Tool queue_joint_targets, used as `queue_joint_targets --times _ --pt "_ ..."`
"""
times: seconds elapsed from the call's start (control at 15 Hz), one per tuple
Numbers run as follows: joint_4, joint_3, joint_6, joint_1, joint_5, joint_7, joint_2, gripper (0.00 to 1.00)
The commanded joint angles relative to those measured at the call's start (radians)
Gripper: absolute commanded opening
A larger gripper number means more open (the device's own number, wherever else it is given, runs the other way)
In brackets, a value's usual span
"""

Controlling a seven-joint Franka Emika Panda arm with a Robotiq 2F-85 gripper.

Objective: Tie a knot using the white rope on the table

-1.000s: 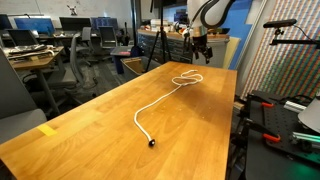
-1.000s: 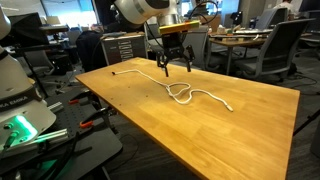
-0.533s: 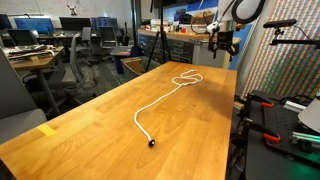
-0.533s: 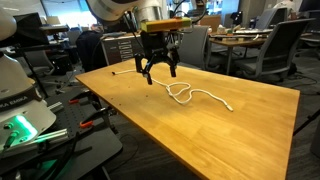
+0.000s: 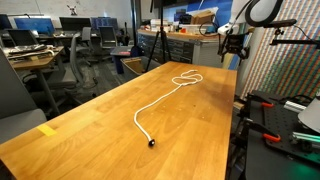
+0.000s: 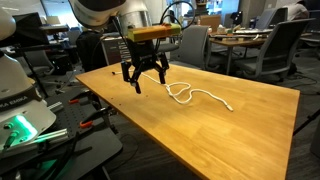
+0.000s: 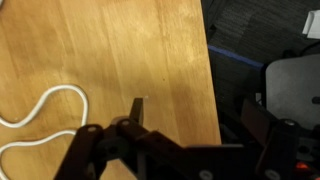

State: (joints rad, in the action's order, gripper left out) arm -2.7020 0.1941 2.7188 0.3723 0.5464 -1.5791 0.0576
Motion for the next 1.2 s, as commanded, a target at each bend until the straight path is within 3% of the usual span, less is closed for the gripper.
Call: queue_joint_targets --times 0.0,0.07,0.2,0.33,0.47,0.6,0.67,0.87,1.13 --pt "-0.111 -0.021 -0.089 -0.125 -0.229 -0.094 0.034 1.0" --pt "-0.044 -0.055 -0.153 -0.178 -0.331 -0.128 -0.025 1.0" --pt "-0.062 -0.103 -0.252 -0.259 -0.495 -0.194 0.017 1.0" --pt "-0.054 -0.067 -0.315 -0.394 -0.671 -0.249 0.082 1.0" --pt "-0.046 -0.072 -0.393 -0.514 -0.847 -0.202 0.158 1.0" --pt "0.013 -0.163 -0.402 -0.546 -1.023 -0.122 0.163 1.0" --pt "-0.018 -0.136 -0.36 -0.506 -0.919 -0.167 0.11 1.0" --pt "0.01 -0.178 -0.381 -0.548 -1.0 -0.119 0.15 1.0" --pt "0.004 -0.244 -0.128 -0.541 -0.865 0.081 0.084 1.0"
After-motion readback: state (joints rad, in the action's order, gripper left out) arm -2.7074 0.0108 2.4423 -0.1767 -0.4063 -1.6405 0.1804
